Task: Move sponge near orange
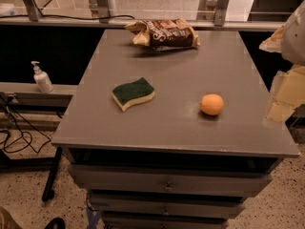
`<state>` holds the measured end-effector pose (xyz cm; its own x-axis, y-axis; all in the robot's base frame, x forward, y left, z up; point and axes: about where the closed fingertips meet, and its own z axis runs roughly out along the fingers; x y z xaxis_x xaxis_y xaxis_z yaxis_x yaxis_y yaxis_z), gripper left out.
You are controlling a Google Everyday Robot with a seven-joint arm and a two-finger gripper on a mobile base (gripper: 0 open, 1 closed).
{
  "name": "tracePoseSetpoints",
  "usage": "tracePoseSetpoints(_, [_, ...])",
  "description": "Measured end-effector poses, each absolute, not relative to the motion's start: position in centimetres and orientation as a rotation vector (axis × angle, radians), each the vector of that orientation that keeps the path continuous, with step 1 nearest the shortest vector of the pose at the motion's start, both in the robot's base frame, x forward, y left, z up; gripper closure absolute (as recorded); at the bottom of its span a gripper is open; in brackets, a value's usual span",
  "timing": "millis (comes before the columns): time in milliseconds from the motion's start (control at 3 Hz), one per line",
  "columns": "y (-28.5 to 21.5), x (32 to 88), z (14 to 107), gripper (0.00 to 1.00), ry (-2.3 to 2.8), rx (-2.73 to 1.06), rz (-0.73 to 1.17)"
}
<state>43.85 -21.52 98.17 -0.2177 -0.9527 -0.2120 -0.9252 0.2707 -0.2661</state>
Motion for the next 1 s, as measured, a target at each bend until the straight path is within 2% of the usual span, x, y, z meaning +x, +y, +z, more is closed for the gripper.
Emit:
tracePoseSetpoints(667, [-21.3, 44.0, 98.3, 0.0, 2.201, -1.704, -0.107])
tracePoseSetpoints(1000, [-18.3, 44.8, 96.7, 0.0, 2.094, -1.74, -0.039])
